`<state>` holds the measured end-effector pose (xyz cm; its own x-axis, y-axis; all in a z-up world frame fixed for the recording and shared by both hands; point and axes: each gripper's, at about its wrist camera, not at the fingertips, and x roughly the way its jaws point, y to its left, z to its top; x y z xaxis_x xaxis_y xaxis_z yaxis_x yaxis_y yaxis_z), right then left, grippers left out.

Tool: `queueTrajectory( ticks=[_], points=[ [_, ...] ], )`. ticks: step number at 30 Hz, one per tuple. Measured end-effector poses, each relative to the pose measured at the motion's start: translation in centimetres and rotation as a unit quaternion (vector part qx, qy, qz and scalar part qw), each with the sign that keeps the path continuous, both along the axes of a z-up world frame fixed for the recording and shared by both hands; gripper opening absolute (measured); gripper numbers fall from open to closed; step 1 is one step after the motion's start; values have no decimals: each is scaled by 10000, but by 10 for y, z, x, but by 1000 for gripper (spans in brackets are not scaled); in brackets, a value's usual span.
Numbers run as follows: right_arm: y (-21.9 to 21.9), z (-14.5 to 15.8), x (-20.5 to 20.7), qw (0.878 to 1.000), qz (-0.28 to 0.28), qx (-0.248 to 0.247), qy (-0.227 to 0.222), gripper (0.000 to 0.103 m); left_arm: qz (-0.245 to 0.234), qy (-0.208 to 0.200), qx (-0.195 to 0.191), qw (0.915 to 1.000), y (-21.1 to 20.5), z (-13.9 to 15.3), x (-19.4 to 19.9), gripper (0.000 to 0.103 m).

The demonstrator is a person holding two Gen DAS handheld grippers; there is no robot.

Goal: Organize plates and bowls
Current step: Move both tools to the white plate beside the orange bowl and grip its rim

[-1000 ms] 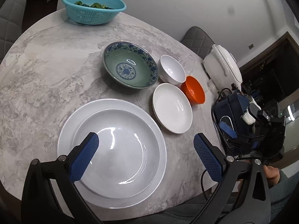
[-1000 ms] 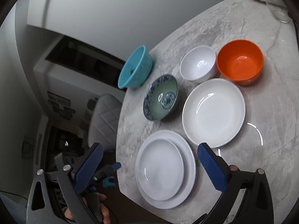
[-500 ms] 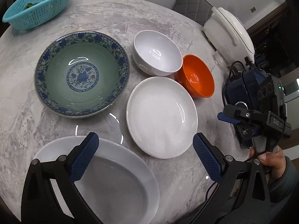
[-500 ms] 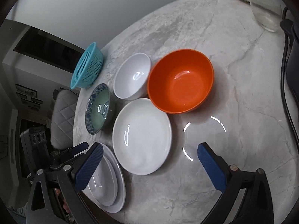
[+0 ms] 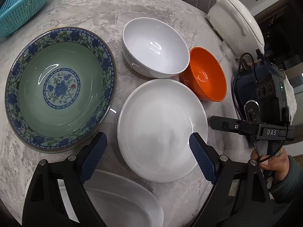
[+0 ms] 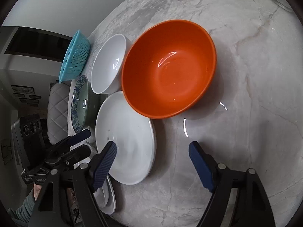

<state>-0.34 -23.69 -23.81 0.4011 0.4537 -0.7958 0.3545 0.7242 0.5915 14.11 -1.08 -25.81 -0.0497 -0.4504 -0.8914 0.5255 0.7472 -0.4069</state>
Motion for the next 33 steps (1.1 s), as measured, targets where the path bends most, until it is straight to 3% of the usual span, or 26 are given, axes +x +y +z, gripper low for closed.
queueTrajectory(
  ticks=[1,6,9,11,13,16,21,23,27,29,33],
  points=[
    [-1,-2,1,10000,2,17,13,75,4,11,6,10000,-1,-2,2,78],
    [-2,-4,4,9999,75,80,6,71,-34,39,179,9998,-4,-12,7,70],
    [-2,-6,8,9999,77,125,-9,69,-75,20,196,9998,-7,-15,6,70],
    [-1,-5,11,9999,93,119,-36,68,-87,14,185,9998,-9,-16,4,62],
    [0,-6,13,9999,119,98,-7,64,-46,16,228,9997,-8,-17,4,52],
    [1,-9,13,9999,104,114,73,56,-14,46,243,9997,-8,-19,5,46],
    [-1,-13,12,9998,23,187,95,35,1,121,307,9995,-6,-22,8,39],
    [-2,-16,11,9996,-43,229,136,34,19,181,333,9993,-6,-25,9,36],
    [-4,-20,12,9995,-62,237,218,14,42,208,502,9985,-6,-29,11,12],
    [-4,-23,11,9993,-47,262,265,10,59,225,573,9981,-6,-31,12,6],
    [-5,-22,10,9994,-63,230,269,9,38,311,644,9974,-8,-37,10,5]
  ],
)
